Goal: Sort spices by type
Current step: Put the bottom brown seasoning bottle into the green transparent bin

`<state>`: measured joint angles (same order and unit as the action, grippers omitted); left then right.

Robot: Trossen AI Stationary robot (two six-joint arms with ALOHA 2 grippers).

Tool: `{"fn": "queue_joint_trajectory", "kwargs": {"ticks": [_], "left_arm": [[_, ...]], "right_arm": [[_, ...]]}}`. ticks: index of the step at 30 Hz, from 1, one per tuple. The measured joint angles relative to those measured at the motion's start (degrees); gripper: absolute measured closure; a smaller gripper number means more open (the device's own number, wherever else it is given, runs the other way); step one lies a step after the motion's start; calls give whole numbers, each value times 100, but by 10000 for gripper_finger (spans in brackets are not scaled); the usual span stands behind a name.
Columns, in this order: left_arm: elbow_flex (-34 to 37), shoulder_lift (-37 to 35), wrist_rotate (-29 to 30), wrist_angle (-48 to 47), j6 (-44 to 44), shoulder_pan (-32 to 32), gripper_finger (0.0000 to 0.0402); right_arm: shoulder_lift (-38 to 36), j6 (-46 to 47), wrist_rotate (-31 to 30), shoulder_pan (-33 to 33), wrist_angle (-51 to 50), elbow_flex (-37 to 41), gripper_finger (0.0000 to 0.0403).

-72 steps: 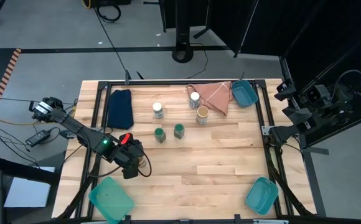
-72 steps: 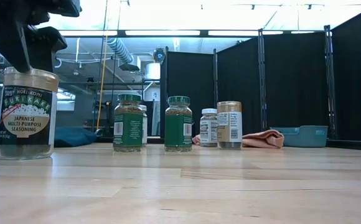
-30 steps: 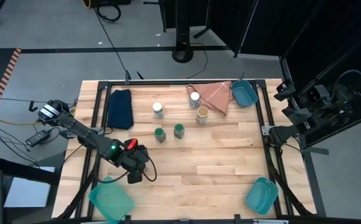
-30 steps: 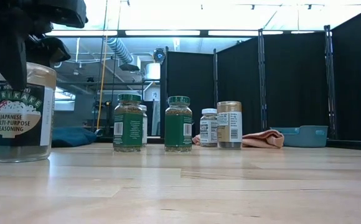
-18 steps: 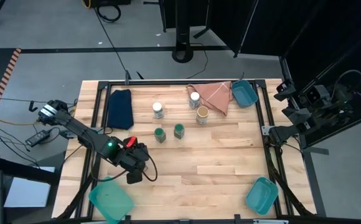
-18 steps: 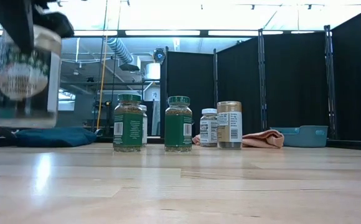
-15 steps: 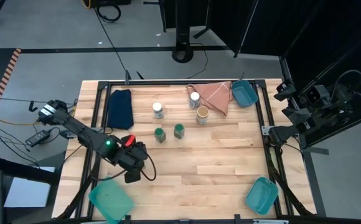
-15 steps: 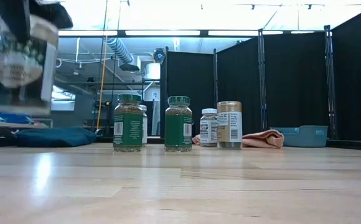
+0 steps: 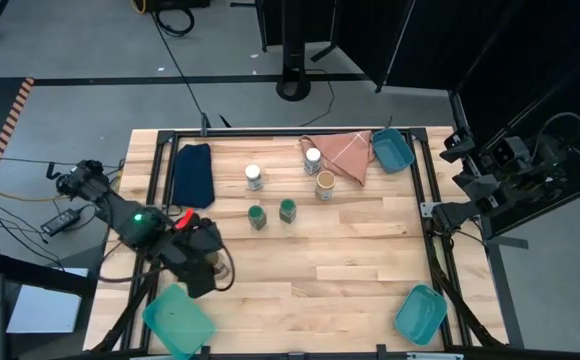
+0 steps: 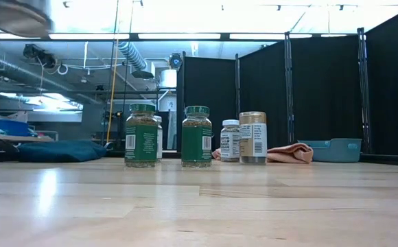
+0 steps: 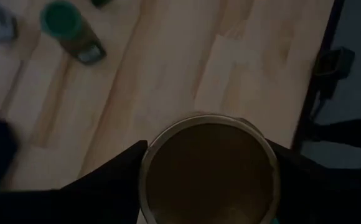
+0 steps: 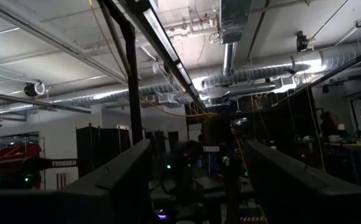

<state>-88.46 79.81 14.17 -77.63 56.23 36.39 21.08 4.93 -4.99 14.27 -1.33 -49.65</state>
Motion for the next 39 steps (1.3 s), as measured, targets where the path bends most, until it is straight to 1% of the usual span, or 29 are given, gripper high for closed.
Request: {"fn": "queue_joint_trajectory", "kwargs": {"ticks": [5, 12, 15, 19, 24, 27, 33, 39], "left_arm": [[-55, 0, 12, -260, 1108, 622, 134], [-55, 0, 499, -501, 3293, 1498, 134], [-55, 9, 500, -694, 4150, 1879, 133], [-20, 20, 493, -777, 4965, 2336, 133], [158, 22, 362, -807, 5463, 2806, 132], [381, 22, 254, -798, 5788, 3052, 132], [973, 24, 159, -432, 6305, 3457, 131], [1620, 26, 128, -46, 6708, 3706, 131]], "right_arm": [[0, -9, 0, 2, -11, 0, 139], [0, -15, 0, 0, -13, 0, 139], [0, -56, -2, 0, -13, 1, 139], [0, -92, -2, 1, -14, 0, 139], [0, -101, -2, -1, -15, 0, 139], [0, -101, -3, -1, -15, 0, 139], [0, -101, -9, 2, -15, 0, 139], [0, -103, -300, 1, -13, 0, 139]]}}
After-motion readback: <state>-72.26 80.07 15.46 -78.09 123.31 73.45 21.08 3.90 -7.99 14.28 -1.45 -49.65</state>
